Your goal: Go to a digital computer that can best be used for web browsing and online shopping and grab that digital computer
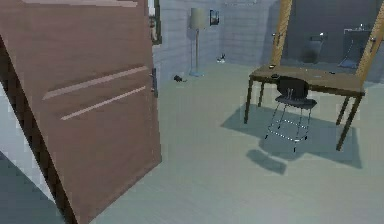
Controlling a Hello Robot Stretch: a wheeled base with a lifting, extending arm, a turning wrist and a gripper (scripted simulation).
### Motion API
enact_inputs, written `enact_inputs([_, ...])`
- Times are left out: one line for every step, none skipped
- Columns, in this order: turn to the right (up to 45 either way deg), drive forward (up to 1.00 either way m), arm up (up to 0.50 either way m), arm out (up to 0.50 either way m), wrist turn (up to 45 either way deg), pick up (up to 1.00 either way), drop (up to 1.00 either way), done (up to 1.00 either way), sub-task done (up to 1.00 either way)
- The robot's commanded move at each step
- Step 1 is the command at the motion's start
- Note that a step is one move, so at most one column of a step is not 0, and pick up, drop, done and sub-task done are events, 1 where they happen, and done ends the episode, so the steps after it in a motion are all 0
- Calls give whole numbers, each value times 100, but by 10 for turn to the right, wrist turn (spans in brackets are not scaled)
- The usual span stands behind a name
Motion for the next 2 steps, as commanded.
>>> enact_inputs([90,0,0,0,0,0,0,0,0])
enact_inputs([0,100,0,0,0,0,0,0,0])
